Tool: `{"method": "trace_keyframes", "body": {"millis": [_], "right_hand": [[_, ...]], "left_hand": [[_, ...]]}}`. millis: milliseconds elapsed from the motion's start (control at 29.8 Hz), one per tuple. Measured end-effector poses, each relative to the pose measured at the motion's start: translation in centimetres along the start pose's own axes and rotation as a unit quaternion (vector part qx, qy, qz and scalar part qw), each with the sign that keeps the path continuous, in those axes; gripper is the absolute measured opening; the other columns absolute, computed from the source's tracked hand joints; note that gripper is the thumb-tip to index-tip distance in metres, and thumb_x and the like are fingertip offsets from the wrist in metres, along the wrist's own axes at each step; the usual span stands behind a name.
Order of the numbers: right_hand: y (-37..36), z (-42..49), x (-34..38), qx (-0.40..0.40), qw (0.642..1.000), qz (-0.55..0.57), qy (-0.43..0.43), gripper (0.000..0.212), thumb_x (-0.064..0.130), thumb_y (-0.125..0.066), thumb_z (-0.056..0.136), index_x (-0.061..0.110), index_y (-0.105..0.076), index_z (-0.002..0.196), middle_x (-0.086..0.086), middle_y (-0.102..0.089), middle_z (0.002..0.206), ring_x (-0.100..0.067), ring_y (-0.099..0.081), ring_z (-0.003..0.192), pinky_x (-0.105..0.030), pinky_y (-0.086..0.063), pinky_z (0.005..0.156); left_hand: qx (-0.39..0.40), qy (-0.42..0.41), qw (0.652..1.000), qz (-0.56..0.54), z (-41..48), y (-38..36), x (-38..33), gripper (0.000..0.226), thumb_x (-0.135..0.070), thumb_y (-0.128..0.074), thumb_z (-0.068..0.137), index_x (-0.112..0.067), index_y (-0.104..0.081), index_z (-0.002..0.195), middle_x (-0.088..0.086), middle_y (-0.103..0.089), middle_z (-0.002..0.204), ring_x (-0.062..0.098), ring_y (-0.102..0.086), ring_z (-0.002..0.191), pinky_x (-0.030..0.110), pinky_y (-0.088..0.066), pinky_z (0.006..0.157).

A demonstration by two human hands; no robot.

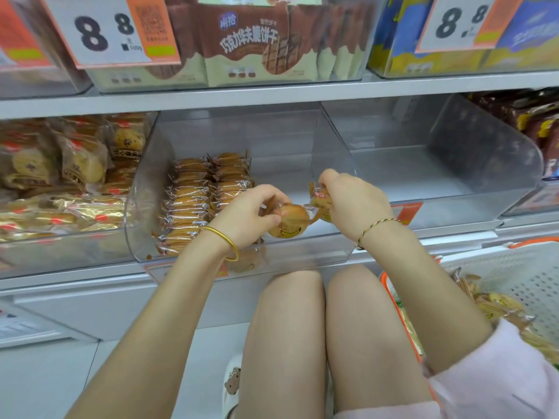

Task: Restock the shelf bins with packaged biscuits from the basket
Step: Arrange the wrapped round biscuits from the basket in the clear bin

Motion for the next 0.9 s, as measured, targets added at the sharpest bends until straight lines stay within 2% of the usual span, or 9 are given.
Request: {"method": "trace_keyframes", "body": {"millis": [67, 168, 302, 369, 436, 503, 637, 737, 905], "right_hand": [[0.0, -0.1, 0.0, -0.007, 1.000, 0.013, 0.009, 0.039, -0.004, -0.045, 0.085, 0.013, -0.045, 0.120, -0.011, -0.056, 0.111, -0.033, -0.056, 0.099, -0.033, -0.037, 0.064], [0.1, -0.2, 0.2, -0.006, 1.000, 0.018, 0.022, 0.043, -0.006, -0.045, 0.084, 0.016, -0.046, 0.121, -0.010, -0.056, 0.112, -0.033, -0.055, 0.100, -0.033, -0.036, 0.065], [-0.3, -0.3, 0.4, 0.013, 0.999, 0.005, 0.048, 0.044, -0.006, -0.045, 0.083, 0.018, -0.049, 0.120, -0.009, -0.056, 0.113, -0.033, -0.055, 0.102, -0.032, -0.036, 0.066], [-0.7, -0.3, 0.5, 0.037, 0.998, -0.007, 0.053, 0.041, -0.004, -0.044, 0.085, 0.020, -0.051, 0.118, -0.007, -0.058, 0.113, -0.031, -0.055, 0.102, -0.031, -0.034, 0.066], [-1.1, -0.4, 0.5, 0.060, 0.997, -0.016, 0.050, 0.038, -0.002, -0.044, 0.087, 0.021, -0.052, 0.116, -0.006, -0.059, 0.113, -0.030, -0.055, 0.101, -0.030, -0.033, 0.067], [-1.4, -0.4, 0.6, 0.083, 0.995, -0.025, 0.047, 0.039, -0.004, -0.045, 0.086, 0.022, -0.053, 0.114, -0.006, -0.059, 0.113, -0.028, -0.054, 0.097, -0.030, -0.034, 0.067], [-2.1, -0.1, 0.6, 0.131, 0.990, -0.027, 0.039, 0.044, -0.007, -0.042, 0.084, 0.022, -0.055, 0.115, -0.005, -0.057, 0.116, -0.028, -0.055, 0.101, -0.032, -0.039, 0.071], [-2.9, -0.1, 0.6, 0.190, 0.980, -0.022, 0.056, 0.040, -0.003, -0.042, 0.087, 0.020, -0.055, 0.118, -0.006, -0.057, 0.120, -0.027, -0.054, 0.107, -0.032, -0.044, 0.078], [-4.7, -0.8, 0.5, 0.255, 0.964, 0.010, 0.074, 0.033, 0.006, -0.036, 0.093, 0.011, -0.058, 0.117, -0.011, -0.058, 0.121, -0.028, -0.052, 0.111, -0.028, -0.041, 0.085]], "left_hand": [[0.022, -0.011, 0.999, 0.029, 0.1, -0.8, -0.4, 0.024, -0.005, -0.062, 0.085, -0.017, -0.064, 0.106, -0.008, -0.055, 0.086, 0.014, -0.053, 0.083, 0.022, -0.045, 0.074], [0.037, -0.008, 0.993, 0.111, 0.6, -1.9, -0.4, 0.025, -0.012, -0.064, 0.083, -0.018, -0.064, 0.107, -0.006, -0.058, 0.091, 0.013, -0.053, 0.085, 0.023, -0.043, 0.075], [0.050, 0.031, 0.990, 0.131, 1.0, -1.9, 0.0, 0.019, -0.010, -0.064, 0.081, -0.017, -0.061, 0.099, -0.004, -0.058, 0.091, 0.012, -0.054, 0.081, 0.016, -0.041, 0.059], [0.103, 0.048, 0.980, 0.166, 1.0, -2.0, 0.2, 0.028, -0.008, -0.060, 0.083, -0.021, -0.059, 0.108, -0.003, -0.059, 0.097, 0.014, -0.056, 0.087, 0.019, -0.045, 0.064], [0.169, 0.053, 0.956, 0.232, 1.0, -2.3, 0.4, 0.041, -0.008, -0.054, 0.087, -0.029, -0.055, 0.123, -0.002, -0.061, 0.106, 0.018, -0.057, 0.099, 0.026, -0.049, 0.080], [0.197, 0.055, 0.932, 0.300, 1.2, -2.2, 0.6, 0.045, -0.010, -0.053, 0.088, -0.033, -0.055, 0.126, -0.002, -0.062, 0.114, 0.021, -0.055, 0.105, 0.033, -0.049, 0.090], [0.224, 0.060, 0.901, 0.367, 1.2, -2.3, 0.4, 0.041, -0.016, -0.053, 0.091, -0.031, -0.053, 0.130, -0.002, -0.058, 0.124, 0.021, -0.053, 0.110, 0.029, -0.047, 0.090], [0.235, 0.065, 0.906, 0.346, 0.9, -2.4, 0.2, 0.034, -0.030, -0.047, 0.096, -0.028, -0.054, 0.130, -0.004, -0.055, 0.129, 0.018, -0.053, 0.113, 0.026, -0.042, 0.089], [0.190, 0.080, 0.930, 0.306, 0.3, -2.7, 0.5, 0.031, -0.031, -0.037, 0.099, -0.023, -0.061, 0.118, -0.001, -0.058, 0.122, 0.023, -0.045, 0.120, 0.028, -0.035, 0.094]]}}
Point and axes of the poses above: each hand's wrist, its own z-axis towards the middle knuckle, its own y-axis out of the back of the hand, x = y × z, the point moved 7 cm from there along z, towards the middle knuckle
